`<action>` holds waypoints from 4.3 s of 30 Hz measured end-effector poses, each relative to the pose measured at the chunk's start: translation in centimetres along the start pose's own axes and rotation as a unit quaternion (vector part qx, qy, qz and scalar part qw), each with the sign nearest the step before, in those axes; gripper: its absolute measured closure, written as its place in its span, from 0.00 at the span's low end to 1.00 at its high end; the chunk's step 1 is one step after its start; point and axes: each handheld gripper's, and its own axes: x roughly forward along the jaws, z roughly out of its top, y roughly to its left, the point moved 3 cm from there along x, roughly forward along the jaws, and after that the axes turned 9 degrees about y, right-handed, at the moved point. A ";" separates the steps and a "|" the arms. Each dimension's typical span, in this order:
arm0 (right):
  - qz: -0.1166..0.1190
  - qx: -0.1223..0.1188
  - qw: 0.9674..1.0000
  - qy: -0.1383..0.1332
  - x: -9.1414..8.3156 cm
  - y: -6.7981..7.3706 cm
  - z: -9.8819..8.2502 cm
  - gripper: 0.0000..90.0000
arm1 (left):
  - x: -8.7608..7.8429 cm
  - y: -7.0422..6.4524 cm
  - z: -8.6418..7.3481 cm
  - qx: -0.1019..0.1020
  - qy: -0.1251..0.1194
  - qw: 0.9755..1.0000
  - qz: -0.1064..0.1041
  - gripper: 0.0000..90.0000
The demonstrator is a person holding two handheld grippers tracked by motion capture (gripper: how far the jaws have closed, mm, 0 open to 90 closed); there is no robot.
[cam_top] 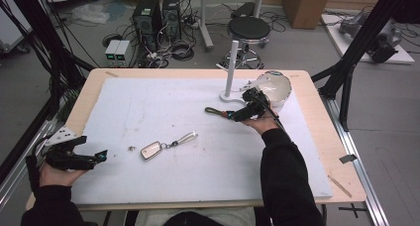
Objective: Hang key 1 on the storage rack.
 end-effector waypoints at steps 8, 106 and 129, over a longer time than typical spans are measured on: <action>-0.003 -0.010 0.999 0.035 2.0 -0.2 1.2 0.01 | -0.1 -0.1 0.1 0.002 -0.005 1.000 -0.006 0.02; -0.013 -0.029 0.999 0.022 -3.9 0.5 1.9 0.81 | 0.3 0.1 -0.2 0.000 0.004 1.000 -0.012 0.02; -0.045 -0.052 0.998 0.004 -8.6 0.5 5.0 0.81 | 0.4 0.1 -0.2 0.001 0.006 1.000 -0.016 0.02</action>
